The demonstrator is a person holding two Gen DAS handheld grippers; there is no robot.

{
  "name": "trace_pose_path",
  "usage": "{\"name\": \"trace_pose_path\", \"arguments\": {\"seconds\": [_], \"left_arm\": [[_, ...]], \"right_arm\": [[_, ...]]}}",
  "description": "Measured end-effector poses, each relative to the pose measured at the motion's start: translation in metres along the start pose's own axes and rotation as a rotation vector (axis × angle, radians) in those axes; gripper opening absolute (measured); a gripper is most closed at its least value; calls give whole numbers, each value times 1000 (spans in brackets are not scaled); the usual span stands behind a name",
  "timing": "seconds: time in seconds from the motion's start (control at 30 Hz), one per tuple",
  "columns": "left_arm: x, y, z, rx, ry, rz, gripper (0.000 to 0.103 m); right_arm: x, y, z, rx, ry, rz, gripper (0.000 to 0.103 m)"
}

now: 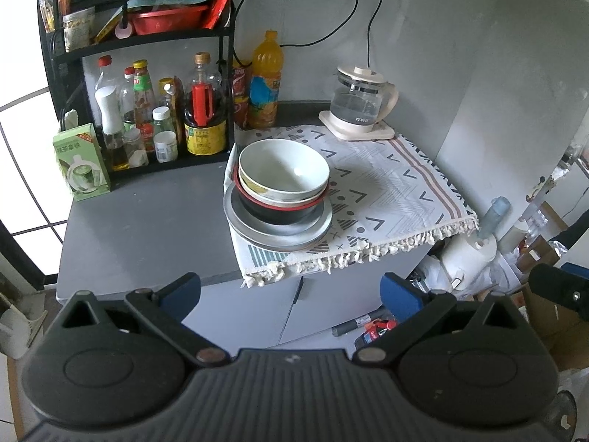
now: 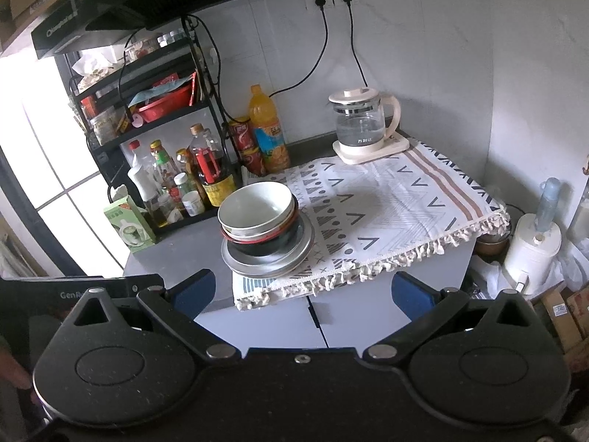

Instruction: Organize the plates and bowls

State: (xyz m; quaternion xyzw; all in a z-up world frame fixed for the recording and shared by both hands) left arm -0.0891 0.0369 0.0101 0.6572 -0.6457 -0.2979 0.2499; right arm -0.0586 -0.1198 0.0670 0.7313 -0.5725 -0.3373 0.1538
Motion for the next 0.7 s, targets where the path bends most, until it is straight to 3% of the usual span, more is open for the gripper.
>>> {"name": "trace_pose_path", "arguments": {"seconds": [0.7], "left_arm": [[4, 5, -13, 59, 10, 19, 102]], "right_arm": [[2, -9, -12, -4, 29, 8, 103]]}}
Point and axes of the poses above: each gripper's, at about its wrist camera, not at the fingertips, and y roughly against the way its jaws point, x to its right, z to its underside, the point moved 3 cm from there along -y, roughly the way its jaws point, and after that the axes turned 12 degrees about -y, right-handed, at the moved point
